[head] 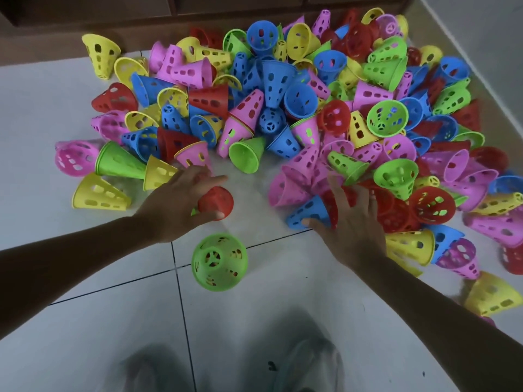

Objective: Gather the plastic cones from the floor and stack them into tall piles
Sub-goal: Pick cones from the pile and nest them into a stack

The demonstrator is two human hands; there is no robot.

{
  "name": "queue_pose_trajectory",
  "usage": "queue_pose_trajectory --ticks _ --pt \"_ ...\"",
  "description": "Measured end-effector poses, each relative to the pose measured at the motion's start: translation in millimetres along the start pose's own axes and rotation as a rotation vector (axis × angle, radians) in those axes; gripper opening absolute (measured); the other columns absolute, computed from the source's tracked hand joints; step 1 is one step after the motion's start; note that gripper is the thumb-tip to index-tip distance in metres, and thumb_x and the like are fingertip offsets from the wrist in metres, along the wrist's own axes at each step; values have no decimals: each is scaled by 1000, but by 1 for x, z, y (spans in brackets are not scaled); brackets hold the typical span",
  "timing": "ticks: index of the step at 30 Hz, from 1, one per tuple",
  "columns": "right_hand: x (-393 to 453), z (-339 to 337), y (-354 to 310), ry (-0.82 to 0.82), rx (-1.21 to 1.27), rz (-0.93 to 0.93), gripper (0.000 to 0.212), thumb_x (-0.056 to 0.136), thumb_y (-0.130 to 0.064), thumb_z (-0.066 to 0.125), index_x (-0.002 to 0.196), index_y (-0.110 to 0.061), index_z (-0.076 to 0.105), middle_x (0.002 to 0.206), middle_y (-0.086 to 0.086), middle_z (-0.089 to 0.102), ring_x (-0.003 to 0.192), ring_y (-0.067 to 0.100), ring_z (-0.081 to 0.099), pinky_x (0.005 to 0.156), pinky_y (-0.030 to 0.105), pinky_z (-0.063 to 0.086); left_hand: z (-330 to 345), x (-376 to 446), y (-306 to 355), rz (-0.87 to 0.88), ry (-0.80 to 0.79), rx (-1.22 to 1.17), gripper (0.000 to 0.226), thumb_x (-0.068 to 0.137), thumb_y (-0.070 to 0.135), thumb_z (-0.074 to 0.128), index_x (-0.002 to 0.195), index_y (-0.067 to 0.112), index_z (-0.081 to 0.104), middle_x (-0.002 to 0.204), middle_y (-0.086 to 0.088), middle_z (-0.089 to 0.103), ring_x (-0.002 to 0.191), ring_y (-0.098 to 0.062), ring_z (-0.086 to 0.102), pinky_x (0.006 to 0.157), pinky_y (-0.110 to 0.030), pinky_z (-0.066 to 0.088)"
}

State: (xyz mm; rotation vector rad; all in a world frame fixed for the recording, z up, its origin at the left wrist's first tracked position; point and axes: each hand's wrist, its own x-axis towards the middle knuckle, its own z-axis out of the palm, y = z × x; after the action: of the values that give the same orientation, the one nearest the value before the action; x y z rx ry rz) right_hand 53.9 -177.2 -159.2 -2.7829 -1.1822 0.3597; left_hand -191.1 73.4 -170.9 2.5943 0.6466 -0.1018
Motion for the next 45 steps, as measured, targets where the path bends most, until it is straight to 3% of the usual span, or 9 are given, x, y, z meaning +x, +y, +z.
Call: queue_pose_trajectory --ticks 4,9,14,20,25,30,33,38,45 --pt "19 -9 -12 -7 -29 -15 104 76 -87 47 156 -46 -3 136 20 37 123 47 45 91 58 53 3 4 -2 -7 2 -11 71 82 72 45 141 33 49 138 0 41 128 -26 48 95 -44 52" --pt "44 -19 -21 -145 -55 31 94 80 -85 45 155 -38 14 147 25 32 132 52 39 103 59 43 5 5 -5 -11 2 -44 65 84 70 43 134 31 53 128 4 47 117 -21 52 93 -41 52" --pt "52 -24 -24 -151 78 54 67 93 -66 50 148 -32 32 140 20 40 128 47 46 100 54 45 4 1 -6 -19 13 -144 62 84 69 44 131 30 55 120 7 55 102 -17 59 88 -33 50" --pt "45 -24 -23 -81 225 17 51 100 -43 55 147 -26 44 134 13 46 118 38 56 93 43 48 -7 -6 -5 -42 136 -288 52 85 64 56 128 34 56 117 12 58 97 -12 59 85 -35 53" --pt "38 -23 -21 -99 340 26 56 99 -32 61 151 -26 42 132 11 46 125 32 50 96 30 36 -19 -8 5 -20 197 -373 45 86 58 62 123 32 59 114 10 64 99 -13 62 86 -41 54" --pt "30 -22 -25 -106 380 44 61 97 -32 64 153 -27 40 133 9 44 127 28 48 102 27 33 -38 -7 30 -20 213 -507 35 85 55 63 112 34 63 99 13 69 84 -12 66 79 -38 56" --pt "26 -23 -29 -113 377 47 64 96 -36 64 154 -27 38 136 9 42 130 29 47 110 34 35 -66 -12 40 -48 236 -589 20 87 46 71 105 42 63 98 17 70 81 -14 69 75 -34 57" --pt "22 -25 -40 -160 310 47 74 92 -43 66 155 -27 32 148 13 35 139 36 39 114 51 38 -115 -45 50 -40 243 -662 34 86 52 68 112 29 67 101 11 71 88 -11 70 75 -23 58" --pt "19 -29 -54 -177 183 -1 84 88 -42 70 156 -19 26 142 15 34 127 40 49 104 48 45 -135 -70 68 -10 158 -586 37 87 51 69 113 25 68 105 9 72 95 -17 71 79 -36 59"
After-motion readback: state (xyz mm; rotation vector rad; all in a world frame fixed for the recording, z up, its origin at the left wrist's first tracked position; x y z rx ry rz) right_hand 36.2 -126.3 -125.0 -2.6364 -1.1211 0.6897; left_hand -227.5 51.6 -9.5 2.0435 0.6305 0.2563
